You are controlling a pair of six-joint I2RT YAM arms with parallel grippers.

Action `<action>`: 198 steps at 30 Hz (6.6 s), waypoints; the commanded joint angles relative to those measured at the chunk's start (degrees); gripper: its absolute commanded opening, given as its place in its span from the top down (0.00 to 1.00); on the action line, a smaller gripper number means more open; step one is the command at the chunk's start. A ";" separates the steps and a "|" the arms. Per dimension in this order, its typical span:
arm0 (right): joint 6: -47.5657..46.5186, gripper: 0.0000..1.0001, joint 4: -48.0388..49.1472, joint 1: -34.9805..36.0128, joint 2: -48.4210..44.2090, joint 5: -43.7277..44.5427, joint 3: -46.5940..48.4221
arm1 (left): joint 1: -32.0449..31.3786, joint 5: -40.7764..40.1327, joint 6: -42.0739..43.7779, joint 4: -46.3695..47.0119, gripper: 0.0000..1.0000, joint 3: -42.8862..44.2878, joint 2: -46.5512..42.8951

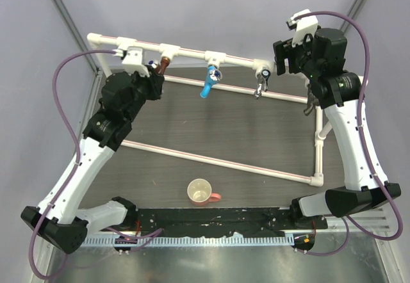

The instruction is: Install the water faucets

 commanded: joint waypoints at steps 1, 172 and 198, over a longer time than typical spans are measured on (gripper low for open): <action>1.02 0.17 -6.94 2.05 1.33 -4.97 -1.05 | -9.91 -9.96 27.17 -5.66 0.91 4.11 2.49; 0.06 0.18 -7.64 5.83 2.83 -1.89 -1.05 | -1.16 -15.37 -34.12 3.91 0.00 -7.31 -16.22; -0.56 0.17 -7.47 5.83 2.56 -1.72 -1.49 | 7.72 3.65 -69.92 23.94 0.31 -18.92 -5.32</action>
